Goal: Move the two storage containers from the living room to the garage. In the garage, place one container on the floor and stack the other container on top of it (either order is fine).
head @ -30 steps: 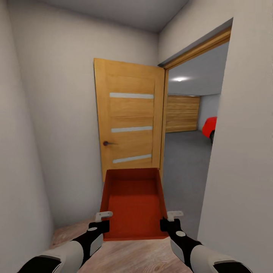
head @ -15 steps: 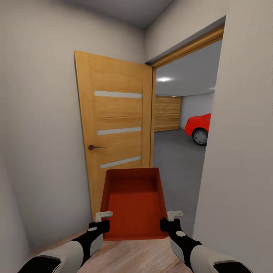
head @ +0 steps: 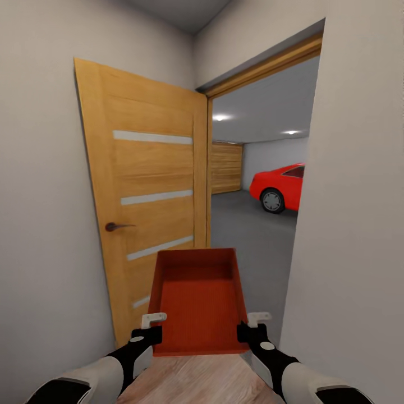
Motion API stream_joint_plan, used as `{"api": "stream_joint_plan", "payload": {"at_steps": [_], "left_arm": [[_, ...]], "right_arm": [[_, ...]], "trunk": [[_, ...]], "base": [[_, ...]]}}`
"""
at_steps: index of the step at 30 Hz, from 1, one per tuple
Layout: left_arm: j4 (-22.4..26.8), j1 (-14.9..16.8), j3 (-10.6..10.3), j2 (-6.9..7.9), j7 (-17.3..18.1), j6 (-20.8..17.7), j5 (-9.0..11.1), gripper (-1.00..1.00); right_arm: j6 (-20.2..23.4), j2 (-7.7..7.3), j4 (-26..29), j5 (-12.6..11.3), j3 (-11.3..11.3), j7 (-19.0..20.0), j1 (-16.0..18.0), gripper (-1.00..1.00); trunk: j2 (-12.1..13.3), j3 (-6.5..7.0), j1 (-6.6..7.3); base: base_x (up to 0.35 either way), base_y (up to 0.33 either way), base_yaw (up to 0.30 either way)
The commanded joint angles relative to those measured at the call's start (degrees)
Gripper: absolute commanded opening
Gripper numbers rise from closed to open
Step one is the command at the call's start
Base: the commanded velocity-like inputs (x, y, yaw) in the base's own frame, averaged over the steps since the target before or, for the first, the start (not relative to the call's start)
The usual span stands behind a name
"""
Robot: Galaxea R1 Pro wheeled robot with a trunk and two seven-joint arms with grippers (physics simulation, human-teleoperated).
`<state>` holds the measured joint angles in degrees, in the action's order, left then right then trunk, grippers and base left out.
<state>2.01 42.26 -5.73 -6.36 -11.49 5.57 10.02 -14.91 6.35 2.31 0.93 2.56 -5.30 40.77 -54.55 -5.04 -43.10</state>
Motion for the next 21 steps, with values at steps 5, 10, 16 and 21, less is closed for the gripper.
{"api": "stream_joint_plan", "payload": {"at_steps": [5,10,16,21], "left_arm": [[-0.16,0.01,2.5,0.65,-0.41,0.31,0.96,-1.0],[-0.16,0.01,2.48,0.65,-0.45,0.31,0.97,-1.0],[-0.16,0.01,2.49,0.65,-0.46,0.39,0.97,-1.0],[-0.16,0.01,2.5,0.65,-0.46,0.4,0.97,-1.0]], "right_arm": [[-1.18,0.06,0.15,1.37,-3.61,-0.27,0.1,-1.0],[-1.17,0.06,0.15,1.36,-3.62,-0.26,0.1,-1.0],[-1.18,0.06,0.15,1.36,-3.61,-0.27,0.1,-1.0],[-1.18,0.06,0.15,1.36,-3.62,-0.28,0.1,-1.0]], "trunk": [[-0.07,-0.09,-0.03],[-0.07,-0.09,-0.03],[-0.07,-0.09,-0.03],[-0.07,-0.09,-0.03]], "base": [[0.248,0.215,-0.281],[0.174,0.139,-0.281],[0.018,0.014,-0.281],[0.01,0.001,-0.281]]}}
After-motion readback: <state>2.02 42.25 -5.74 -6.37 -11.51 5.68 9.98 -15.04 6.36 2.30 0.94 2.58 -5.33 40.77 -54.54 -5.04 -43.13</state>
